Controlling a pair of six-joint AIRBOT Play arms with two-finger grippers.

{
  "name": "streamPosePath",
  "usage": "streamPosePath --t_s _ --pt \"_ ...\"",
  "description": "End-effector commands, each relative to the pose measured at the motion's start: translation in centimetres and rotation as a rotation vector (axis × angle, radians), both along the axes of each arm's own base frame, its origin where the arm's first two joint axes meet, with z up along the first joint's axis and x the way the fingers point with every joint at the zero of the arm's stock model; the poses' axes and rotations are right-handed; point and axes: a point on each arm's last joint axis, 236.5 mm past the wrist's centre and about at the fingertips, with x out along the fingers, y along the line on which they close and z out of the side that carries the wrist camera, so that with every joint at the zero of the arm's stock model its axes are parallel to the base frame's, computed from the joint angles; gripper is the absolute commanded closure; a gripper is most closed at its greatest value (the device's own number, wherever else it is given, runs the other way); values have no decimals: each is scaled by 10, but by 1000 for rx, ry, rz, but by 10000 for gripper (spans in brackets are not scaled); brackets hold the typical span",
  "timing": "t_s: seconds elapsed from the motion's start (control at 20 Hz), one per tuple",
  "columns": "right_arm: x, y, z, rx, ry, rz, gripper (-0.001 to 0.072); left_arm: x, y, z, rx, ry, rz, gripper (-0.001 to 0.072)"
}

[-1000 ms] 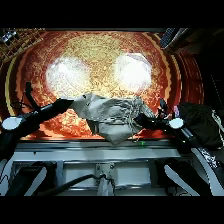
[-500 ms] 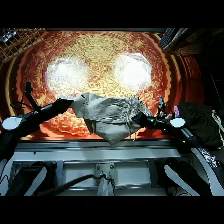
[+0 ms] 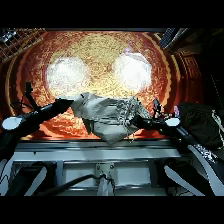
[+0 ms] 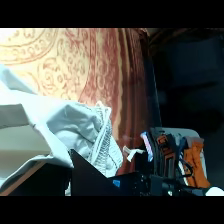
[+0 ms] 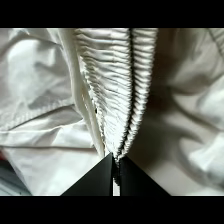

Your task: Fold the clothes and pants, and hang the long-sleeved shirts on hangers.

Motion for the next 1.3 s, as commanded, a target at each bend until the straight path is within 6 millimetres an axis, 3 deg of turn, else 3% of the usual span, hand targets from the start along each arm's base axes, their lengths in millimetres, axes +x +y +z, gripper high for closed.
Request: streamPosePath --t_s 0.0,0.1,0.2,0.4,0.55,0.7,0.9,1.1,1.25 --pt "17 -1 12 5 -53 -47 697 1 3 0 -1 -1 9 702" --pt "33 5 47 40 -138 -42 698 7 8 12 -19 -23 34 702" --pt "53 11 101 94 -260 -52 696 17 14 45 -26 -102 55 702" --pt "87 9 224 180 -507 -121 697 36 24 155 8 -358 70 702" --pt "92 0 327 234 -721 -173 697 33 33 243 58 -558 84 702" --pt "70 -3 410 309 -865 -179 697 13 44 319 108 -740 120 703" --pt "29 -3 485 381 -1000 -149 698 -34 59 401 168 -952 196 703" --pt "-18 -3 526 458 -1040 -121 698 -83 54 456 296 -1128 221 703" --pt "-52 -8 540 522 -1024 -131 698 -113 62 487 453 -1223 287 703"
